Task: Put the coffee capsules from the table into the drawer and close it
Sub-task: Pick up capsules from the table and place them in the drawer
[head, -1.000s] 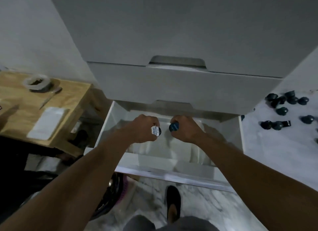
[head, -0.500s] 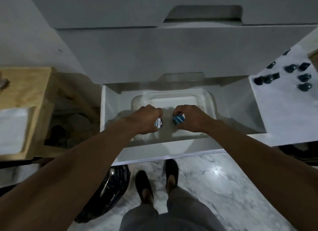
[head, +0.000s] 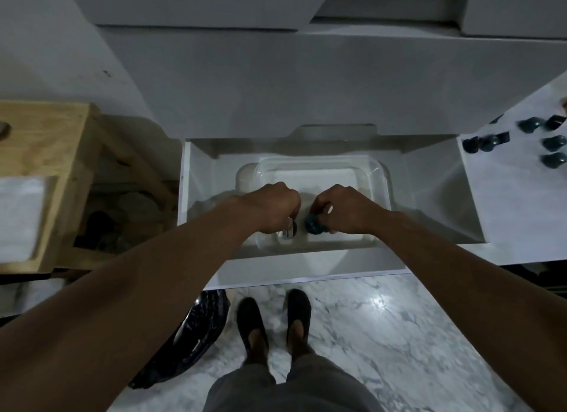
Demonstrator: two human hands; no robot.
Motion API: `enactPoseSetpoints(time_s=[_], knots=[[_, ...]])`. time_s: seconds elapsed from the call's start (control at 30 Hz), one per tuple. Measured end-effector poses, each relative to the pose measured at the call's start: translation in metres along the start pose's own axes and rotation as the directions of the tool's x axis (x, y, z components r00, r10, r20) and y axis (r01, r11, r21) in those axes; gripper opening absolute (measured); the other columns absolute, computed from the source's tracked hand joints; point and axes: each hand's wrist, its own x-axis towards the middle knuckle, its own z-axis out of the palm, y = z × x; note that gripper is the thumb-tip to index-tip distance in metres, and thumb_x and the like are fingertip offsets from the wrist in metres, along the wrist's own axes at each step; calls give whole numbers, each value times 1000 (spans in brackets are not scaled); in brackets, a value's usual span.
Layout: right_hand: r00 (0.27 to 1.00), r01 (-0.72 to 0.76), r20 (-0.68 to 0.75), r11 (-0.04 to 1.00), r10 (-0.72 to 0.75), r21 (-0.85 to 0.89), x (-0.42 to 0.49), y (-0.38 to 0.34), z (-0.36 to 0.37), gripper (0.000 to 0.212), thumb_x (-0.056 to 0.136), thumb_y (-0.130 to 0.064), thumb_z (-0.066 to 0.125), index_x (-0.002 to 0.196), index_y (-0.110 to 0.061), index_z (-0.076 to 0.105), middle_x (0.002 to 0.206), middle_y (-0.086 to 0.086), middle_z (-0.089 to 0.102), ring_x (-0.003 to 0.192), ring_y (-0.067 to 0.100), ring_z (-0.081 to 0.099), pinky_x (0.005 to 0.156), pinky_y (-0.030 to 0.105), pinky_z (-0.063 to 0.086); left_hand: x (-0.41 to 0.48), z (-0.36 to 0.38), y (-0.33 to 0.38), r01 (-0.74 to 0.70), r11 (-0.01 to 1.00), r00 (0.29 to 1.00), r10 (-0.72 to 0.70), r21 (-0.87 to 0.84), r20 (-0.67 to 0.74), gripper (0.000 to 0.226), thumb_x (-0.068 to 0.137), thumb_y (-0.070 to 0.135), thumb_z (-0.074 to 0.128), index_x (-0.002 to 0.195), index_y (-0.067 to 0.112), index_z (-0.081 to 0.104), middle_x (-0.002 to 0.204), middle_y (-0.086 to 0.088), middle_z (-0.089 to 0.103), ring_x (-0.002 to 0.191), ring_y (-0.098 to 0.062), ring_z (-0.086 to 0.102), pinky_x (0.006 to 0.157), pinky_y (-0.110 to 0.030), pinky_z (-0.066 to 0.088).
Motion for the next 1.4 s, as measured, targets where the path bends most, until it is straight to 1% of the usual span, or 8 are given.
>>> enactPoseSetpoints(time_s=[0.2, 0.33, 0.6, 0.83, 0.93, 1.07, 1.2, 1.4], knots=[[995, -9, 102, 999, 4, 50, -1, -7, 3, 21, 83, 0, 59, 98, -7, 72, 85, 15, 74, 68, 23, 74, 73, 30, 60, -5, 1, 2, 11, 998, 998, -14, 69, 54, 17, 81, 20, 72, 97, 15, 69, 100, -7, 63, 78, -23, 57, 68, -29, 48], [989, -20, 145, 999, 12, 50, 0, -14, 7, 24, 82, 1, 58, 100, -8, 71, 85, 15, 75, 70, 22, 74, 75, 31, 60, -9, -1, 0, 25, 997, 997, -31, 74, 76, 16, 80, 19, 73, 94, 12, 69, 89, -5, 58, 82, -25, 62, 70, -31, 50], [986, 0, 166, 1000, -2, 14, 3, -30, 12, 24, 79, 1, 62, 97, -11, 73, 83, 12, 75, 74, 20, 74, 78, 30, 59, -14, 0, -7, 67, 997, 996, -69, 40, 64, 21, 82, 22, 72, 99, 10, 70, 98, -10, 65, 83, -26, 63, 75, -33, 52], [985, 22, 170, 1000, -22, -1, 4, -35, 13, 24, 80, 0, 62, 98, -11, 73, 81, 12, 75, 58, 12, 65, 66, 20, 53, -19, 0, -9, 87, 995, 995, -89, 39, 39, 21, 84, 20, 68, 102, 10, 67, 98, -10, 66, 77, -23, 60, 73, -31, 51], [986, 51, 162, 998, -45, -33, 4, -33, 11, 22, 82, -1, 61, 99, -8, 72, 86, 12, 74, 64, 14, 66, 63, 19, 51, -25, -1, -6, 106, 994, 994, -106, 34, 13, 25, 84, 21, 69, 106, 10, 67, 102, -11, 66, 85, -26, 64, 77, -34, 53], [995, 93, -12, 985, -95, -146, 4, -25, 4, 21, 87, -19, 63, 105, -10, 69, 109, 11, 68, 97, 25, 62, 79, 29, 50, -40, -9, 4, 172, 985, 977, -171, -2, -124, 25, 88, 18, 62, 113, 16, 66, 114, -9, 63, 96, -26, 61, 79, -32, 49], [949, 72, -284, 970, -139, -233, -11, -16, -10, 30, 91, -28, 57, 113, -9, 62, 115, 14, 63, 106, 31, 59, 89, 37, 49, -58, -11, 19, 312, 950, 891, -288, 12, -352, 29, 94, 24, 49, 120, 15, 58, 118, -12, 57, 103, -29, 57, 73, -33, 38], [811, 43, -551, 960, -196, -278, -62, -4, -20, 40, 92, -32, 54, 126, -10, 55, 127, 14, 55, 118, 34, 49, 97, 44, 45, -84, 0, 41, 322, 939, 715, -158, 119, -681, 36, 94, 25, 47, 123, 3, 51, 119, -18, 57, 104, -34, 56, 86, -43, 45]])
